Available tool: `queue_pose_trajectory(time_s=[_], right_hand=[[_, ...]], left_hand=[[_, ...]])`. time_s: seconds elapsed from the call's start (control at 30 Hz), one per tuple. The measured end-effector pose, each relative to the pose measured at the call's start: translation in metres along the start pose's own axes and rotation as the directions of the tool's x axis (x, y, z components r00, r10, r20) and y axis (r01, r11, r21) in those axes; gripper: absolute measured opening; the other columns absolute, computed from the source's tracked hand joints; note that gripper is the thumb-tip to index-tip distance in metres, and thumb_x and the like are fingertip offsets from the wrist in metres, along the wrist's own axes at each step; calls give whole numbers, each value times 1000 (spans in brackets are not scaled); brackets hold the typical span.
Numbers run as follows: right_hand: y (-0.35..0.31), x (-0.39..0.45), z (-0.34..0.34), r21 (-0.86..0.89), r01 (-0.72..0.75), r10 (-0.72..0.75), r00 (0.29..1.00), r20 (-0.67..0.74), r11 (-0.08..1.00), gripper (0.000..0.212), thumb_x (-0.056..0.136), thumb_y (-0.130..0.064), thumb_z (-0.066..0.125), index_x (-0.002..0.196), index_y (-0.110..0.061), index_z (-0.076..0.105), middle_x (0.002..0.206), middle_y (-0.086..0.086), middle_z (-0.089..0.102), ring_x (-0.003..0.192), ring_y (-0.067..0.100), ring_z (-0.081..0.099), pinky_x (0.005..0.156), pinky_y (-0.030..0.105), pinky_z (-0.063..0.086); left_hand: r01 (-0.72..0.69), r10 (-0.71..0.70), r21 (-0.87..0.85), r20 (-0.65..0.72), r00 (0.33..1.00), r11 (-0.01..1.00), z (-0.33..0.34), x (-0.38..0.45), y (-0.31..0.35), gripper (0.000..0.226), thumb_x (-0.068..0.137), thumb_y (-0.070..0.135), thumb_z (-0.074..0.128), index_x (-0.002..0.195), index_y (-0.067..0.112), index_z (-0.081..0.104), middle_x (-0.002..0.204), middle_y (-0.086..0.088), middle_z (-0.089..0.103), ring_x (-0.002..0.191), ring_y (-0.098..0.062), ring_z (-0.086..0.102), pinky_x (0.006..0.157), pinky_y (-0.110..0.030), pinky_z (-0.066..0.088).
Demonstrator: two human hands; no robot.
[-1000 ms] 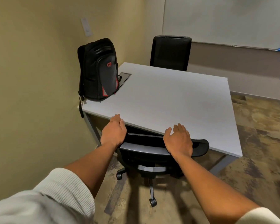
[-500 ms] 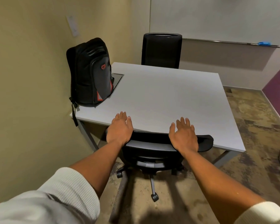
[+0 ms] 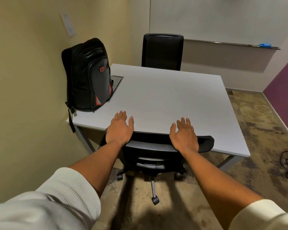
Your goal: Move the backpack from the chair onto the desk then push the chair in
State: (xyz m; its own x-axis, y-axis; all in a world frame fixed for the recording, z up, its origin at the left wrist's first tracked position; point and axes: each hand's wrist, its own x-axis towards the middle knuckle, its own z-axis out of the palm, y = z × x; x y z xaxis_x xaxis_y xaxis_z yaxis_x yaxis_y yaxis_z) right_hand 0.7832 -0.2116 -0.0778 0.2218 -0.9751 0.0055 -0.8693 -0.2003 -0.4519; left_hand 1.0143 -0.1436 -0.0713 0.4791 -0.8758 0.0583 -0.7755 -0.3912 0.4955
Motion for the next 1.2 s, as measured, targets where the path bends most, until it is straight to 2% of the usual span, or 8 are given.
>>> queue_pose_trajectory(time_s=[0.63,0.93,1.1,1.2], right_hand=[[-26,27,16,75,-4,8,999,-49,997,57,105,-39,23,151,-6,36,163,8,25,153,21,10,125,39,12],[-29,21,10,114,20,-7,994,-113,993,54,106,-34,26,149,-6,40,162,8,28,152,21,14,124,38,12],[-27,15,-5,4,93,-93,991,-93,996,54,105,-35,26,149,-6,39,163,10,26,152,24,12,124,42,11],[-25,15,-15,-40,138,-141,988,-68,990,56,106,-37,24,152,-8,34,165,10,19,153,22,7,125,41,6]], left_hand=[[-17,13,-37,-114,993,999,-6,42,-15,54,105,42,30,150,15,37,158,-4,34,148,-21,25,116,-44,29],[-88,84,-25,-138,987,996,-9,37,-13,49,105,36,31,148,13,40,157,-7,37,147,-23,26,115,-44,28],[-170,169,-13,-69,983,985,-10,26,0,51,105,35,31,149,11,39,158,-10,34,148,-27,24,116,-45,26],[-231,231,52,8,973,972,-14,25,7,53,106,34,25,152,9,30,161,-13,25,150,-27,16,120,-41,15]])
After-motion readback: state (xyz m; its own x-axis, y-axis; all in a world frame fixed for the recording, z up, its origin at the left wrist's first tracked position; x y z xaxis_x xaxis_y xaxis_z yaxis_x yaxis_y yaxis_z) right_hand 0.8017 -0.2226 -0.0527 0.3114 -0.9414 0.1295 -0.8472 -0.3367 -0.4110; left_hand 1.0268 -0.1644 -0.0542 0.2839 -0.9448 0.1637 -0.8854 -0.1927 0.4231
